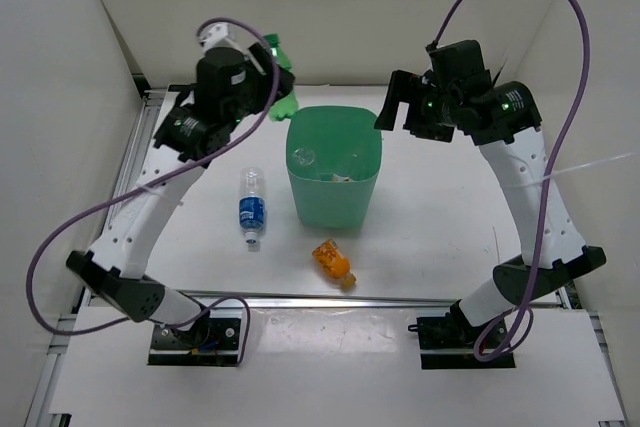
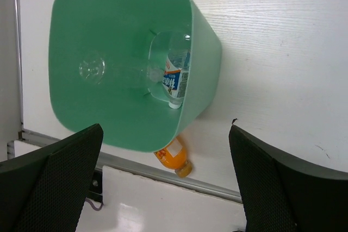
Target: Put the plastic bottles in the bin
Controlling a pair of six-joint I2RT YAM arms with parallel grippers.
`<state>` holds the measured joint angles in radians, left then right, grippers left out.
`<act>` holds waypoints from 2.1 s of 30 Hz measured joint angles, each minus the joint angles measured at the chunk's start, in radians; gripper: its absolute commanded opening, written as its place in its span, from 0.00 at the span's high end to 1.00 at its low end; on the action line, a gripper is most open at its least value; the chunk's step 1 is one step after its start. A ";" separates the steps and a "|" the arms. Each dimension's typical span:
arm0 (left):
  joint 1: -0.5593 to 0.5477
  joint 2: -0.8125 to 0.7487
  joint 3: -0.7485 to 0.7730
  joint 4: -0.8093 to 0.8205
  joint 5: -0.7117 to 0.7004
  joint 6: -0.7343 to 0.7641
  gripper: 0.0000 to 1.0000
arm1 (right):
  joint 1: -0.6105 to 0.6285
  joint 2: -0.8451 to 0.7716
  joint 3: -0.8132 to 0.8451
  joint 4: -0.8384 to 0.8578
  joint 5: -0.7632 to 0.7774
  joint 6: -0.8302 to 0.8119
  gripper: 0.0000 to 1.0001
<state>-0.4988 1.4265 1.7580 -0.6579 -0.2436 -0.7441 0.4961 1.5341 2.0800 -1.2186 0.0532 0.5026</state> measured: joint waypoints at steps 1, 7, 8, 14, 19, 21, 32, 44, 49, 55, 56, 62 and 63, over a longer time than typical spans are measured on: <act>-0.028 0.027 0.026 -0.001 0.002 0.006 0.68 | -0.010 0.000 -0.001 -0.001 -0.001 0.007 0.00; -0.200 0.210 0.138 -0.013 0.018 0.070 0.07 | -0.102 -0.016 -0.057 -0.011 -0.011 0.040 0.00; -0.216 0.223 0.139 -0.016 0.017 0.083 0.00 | -0.111 -0.017 -0.063 -0.012 -0.011 0.044 0.00; -0.240 0.178 0.104 -0.037 -0.090 0.119 0.00 | -0.114 -0.031 -0.087 -0.014 -0.027 0.049 0.00; -0.121 -0.114 -0.236 -0.011 -0.287 0.049 0.00 | -0.114 -0.034 -0.089 -0.013 -0.037 0.052 0.00; -0.052 -0.207 -0.372 -0.020 -0.321 0.019 0.00 | -0.114 -0.034 -0.089 -0.014 -0.043 0.052 0.00; 0.209 0.016 -0.715 0.027 -0.027 0.077 0.00 | -0.114 -0.019 -0.089 -0.014 -0.090 0.048 0.00; 0.227 0.194 -0.718 0.138 0.163 0.181 0.02 | -0.114 -0.019 -0.089 -0.014 -0.109 0.039 0.00; 0.253 0.255 -0.723 0.143 0.224 0.186 0.21 | -0.114 -0.019 -0.089 -0.013 -0.109 0.039 0.00; 0.285 0.224 -0.727 0.141 0.247 0.155 0.57 | -0.114 -0.019 -0.089 -0.013 -0.109 0.039 0.00; 0.287 0.202 -0.723 0.134 0.243 0.151 0.57 | -0.114 -0.019 -0.089 -0.013 -0.109 0.039 0.00; 0.277 0.074 -0.498 0.102 0.208 0.107 0.54 | -0.114 -0.018 -0.089 -0.013 -0.109 0.039 0.00; 0.269 0.058 -0.427 0.099 0.187 0.101 0.54 | -0.114 -0.016 -0.089 -0.013 -0.109 0.039 0.00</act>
<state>-0.2302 1.4849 1.3308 -0.5587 -0.0570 -0.6430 0.3817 1.5177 1.9911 -1.2320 -0.0559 0.5415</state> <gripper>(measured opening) 0.594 0.998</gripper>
